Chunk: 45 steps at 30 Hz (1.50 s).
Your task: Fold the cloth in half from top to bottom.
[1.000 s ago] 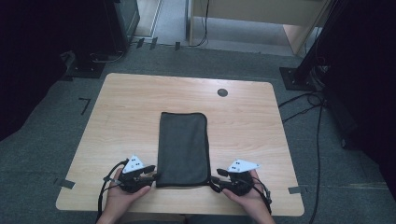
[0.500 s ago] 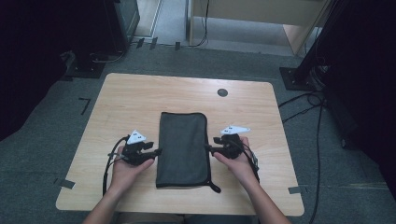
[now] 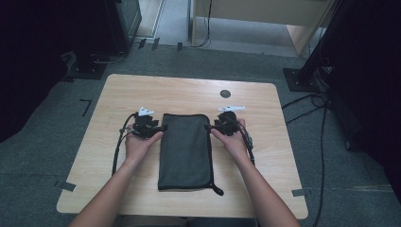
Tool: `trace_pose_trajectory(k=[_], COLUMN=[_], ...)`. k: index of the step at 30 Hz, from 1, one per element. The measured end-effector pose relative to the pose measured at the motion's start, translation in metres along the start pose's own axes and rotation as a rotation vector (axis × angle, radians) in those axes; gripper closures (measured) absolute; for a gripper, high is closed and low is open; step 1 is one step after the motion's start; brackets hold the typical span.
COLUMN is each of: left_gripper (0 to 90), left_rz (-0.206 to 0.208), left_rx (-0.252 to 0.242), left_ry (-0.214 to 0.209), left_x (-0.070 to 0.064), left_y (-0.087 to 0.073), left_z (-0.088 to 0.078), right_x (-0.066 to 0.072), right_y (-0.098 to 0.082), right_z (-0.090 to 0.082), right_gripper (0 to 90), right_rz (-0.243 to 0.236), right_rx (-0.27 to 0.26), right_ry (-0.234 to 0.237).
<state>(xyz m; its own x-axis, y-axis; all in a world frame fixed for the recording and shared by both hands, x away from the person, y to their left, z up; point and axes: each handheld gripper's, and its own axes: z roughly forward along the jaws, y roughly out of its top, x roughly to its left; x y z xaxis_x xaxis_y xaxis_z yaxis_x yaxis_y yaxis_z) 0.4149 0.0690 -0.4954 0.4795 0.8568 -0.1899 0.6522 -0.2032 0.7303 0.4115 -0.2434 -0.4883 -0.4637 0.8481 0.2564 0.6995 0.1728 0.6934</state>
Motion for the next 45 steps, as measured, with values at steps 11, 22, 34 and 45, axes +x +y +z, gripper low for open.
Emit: trace_pose_trajectory(k=[11,22,34,45], left_gripper=[51.2,79.6,86.9,86.9], left_rz=[-0.065,-0.005,0.067,0.159], left_rx=[0.019,0.047,-0.060,-0.188], left_ry=[0.038,0.013,-0.055,-0.134], left_x=[0.021,0.018,0.013,-0.009], left_y=[0.015,0.021,0.047,0.044], left_z=[0.031,0.039,0.003,-0.056], right_x=[-0.015,-0.005,0.002,0.025], right_y=[0.017,0.020,0.035,0.032], right_z=[0.032,0.051,0.016,-0.050], right_gripper=[43.0,69.1,83.5,83.4], right_rz=[0.057,0.016,-0.059,-0.165], right_rx=[0.016,0.025,-0.116,-0.246], right_ry=[-0.034,-0.049,-0.055,-0.005])
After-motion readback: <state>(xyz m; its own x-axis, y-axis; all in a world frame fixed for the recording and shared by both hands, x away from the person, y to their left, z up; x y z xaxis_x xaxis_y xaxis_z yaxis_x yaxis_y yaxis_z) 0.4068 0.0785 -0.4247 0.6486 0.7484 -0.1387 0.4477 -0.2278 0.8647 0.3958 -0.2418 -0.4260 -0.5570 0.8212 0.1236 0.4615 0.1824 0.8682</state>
